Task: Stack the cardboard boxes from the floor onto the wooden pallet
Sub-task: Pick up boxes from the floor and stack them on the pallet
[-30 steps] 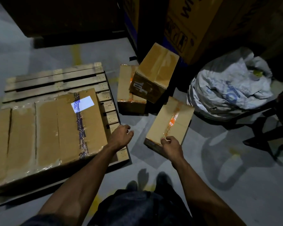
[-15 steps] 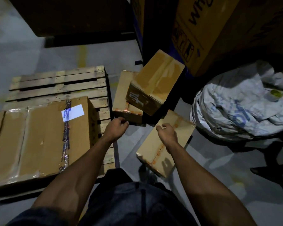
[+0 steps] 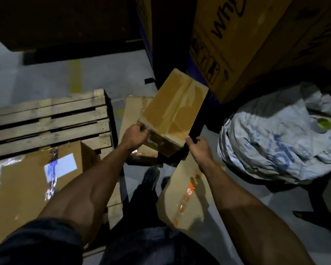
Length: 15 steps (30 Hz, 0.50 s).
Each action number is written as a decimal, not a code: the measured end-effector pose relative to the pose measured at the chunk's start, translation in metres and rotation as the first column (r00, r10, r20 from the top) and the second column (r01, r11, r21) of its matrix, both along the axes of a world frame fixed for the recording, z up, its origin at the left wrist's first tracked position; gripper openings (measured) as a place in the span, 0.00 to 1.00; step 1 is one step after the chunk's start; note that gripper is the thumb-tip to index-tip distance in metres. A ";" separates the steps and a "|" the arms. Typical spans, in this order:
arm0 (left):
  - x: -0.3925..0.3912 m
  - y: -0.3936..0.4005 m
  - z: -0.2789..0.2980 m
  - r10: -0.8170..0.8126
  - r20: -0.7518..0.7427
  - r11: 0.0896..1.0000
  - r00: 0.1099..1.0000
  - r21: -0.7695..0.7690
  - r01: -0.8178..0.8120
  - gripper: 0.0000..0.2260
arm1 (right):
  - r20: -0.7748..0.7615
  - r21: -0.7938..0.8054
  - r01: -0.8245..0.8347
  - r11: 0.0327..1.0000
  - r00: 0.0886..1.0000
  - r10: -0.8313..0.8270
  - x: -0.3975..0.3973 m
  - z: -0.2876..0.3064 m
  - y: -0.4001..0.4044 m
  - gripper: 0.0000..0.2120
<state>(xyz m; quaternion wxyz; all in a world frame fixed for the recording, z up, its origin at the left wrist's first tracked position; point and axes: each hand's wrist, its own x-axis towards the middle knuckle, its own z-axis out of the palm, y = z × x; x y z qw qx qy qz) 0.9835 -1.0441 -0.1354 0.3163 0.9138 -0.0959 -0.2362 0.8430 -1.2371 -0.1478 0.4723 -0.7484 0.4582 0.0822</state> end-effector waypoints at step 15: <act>0.267 -0.113 -0.171 -0.027 -0.254 0.995 0.967 0.087 0.051 0.39 | -0.114 -0.037 0.277 0.960 0.953 -0.279 0.208 -0.152 -0.091 0.42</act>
